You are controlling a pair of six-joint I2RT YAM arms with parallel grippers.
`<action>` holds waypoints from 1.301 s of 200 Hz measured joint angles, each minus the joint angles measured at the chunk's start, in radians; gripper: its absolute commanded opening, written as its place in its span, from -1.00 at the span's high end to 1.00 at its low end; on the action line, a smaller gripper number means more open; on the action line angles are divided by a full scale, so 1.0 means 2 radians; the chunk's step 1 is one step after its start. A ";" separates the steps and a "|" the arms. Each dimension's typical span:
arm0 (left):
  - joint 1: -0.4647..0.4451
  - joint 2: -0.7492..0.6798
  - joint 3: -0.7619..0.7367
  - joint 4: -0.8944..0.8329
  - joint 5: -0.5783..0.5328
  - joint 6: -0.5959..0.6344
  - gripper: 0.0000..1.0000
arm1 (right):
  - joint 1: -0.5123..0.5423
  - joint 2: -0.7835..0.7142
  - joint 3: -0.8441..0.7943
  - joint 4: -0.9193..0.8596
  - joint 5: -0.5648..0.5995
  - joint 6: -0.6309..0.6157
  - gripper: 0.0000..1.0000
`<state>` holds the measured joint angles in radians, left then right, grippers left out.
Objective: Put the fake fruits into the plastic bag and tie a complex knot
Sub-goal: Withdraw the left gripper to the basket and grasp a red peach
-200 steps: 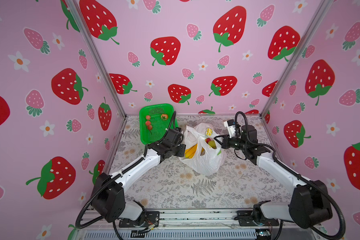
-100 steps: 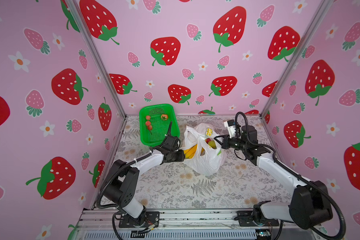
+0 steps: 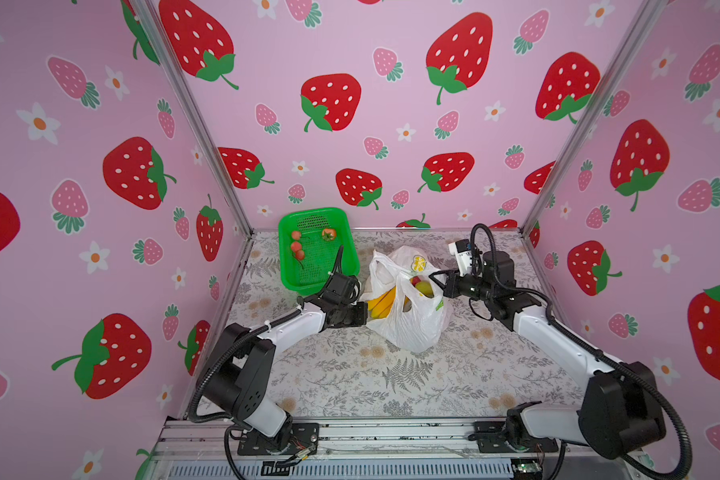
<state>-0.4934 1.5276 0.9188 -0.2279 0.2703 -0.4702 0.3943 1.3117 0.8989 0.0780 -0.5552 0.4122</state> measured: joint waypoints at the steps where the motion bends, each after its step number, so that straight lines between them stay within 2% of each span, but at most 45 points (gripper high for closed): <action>1: -0.001 -0.002 0.000 0.000 0.001 -0.002 1.00 | 0.000 -0.001 0.000 -0.002 0.002 -0.001 0.94; 46: -0.037 -0.093 0.016 0.002 0.056 -0.010 1.00 | -0.001 -0.049 0.039 -0.054 0.081 -0.027 0.94; 77: -0.049 -0.120 0.034 0.027 0.107 -0.025 1.00 | -0.002 -0.078 0.064 -0.072 0.125 -0.041 0.94; 98: -0.048 -0.121 0.035 0.031 0.115 -0.027 1.00 | -0.002 -0.080 0.065 -0.075 0.133 -0.043 0.94; 109: -0.045 -0.118 0.035 0.029 0.114 -0.027 0.91 | -0.002 -0.076 0.064 -0.073 0.131 -0.042 0.94; 112: -0.044 -0.117 0.035 0.029 0.113 -0.026 0.81 | -0.002 -0.076 0.063 -0.073 0.131 -0.042 0.94; 131: -0.032 -0.112 0.035 0.017 0.108 -0.022 0.50 | -0.002 -0.068 0.056 -0.066 0.121 -0.040 0.94; 158: -0.007 -0.118 0.039 -0.005 0.069 -0.006 0.18 | -0.002 -0.058 0.042 -0.058 0.105 -0.036 0.94; 168: 0.003 -0.126 0.040 -0.012 0.040 0.002 0.10 | -0.002 -0.056 0.037 -0.054 0.101 -0.036 0.94; 180: 0.019 -0.136 0.042 -0.014 0.001 0.010 -0.12 | -0.002 -0.054 0.033 -0.048 0.097 -0.036 0.94; 206: 0.068 -0.125 0.066 -0.016 -0.072 0.023 -0.24 | -0.002 -0.049 0.022 -0.026 0.087 -0.036 0.94; 232: 0.124 -0.044 0.132 -0.018 -0.115 0.039 -0.26 | -0.002 -0.047 -0.008 0.003 0.078 -0.034 0.94; 260: 0.165 0.077 0.225 -0.022 -0.121 0.053 -0.31 | -0.002 -0.038 -0.027 0.024 0.070 -0.034 0.94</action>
<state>-0.1642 1.6825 1.3682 -0.2722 0.0288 -0.3634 0.3897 1.2362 0.8444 0.1253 -0.4149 0.3443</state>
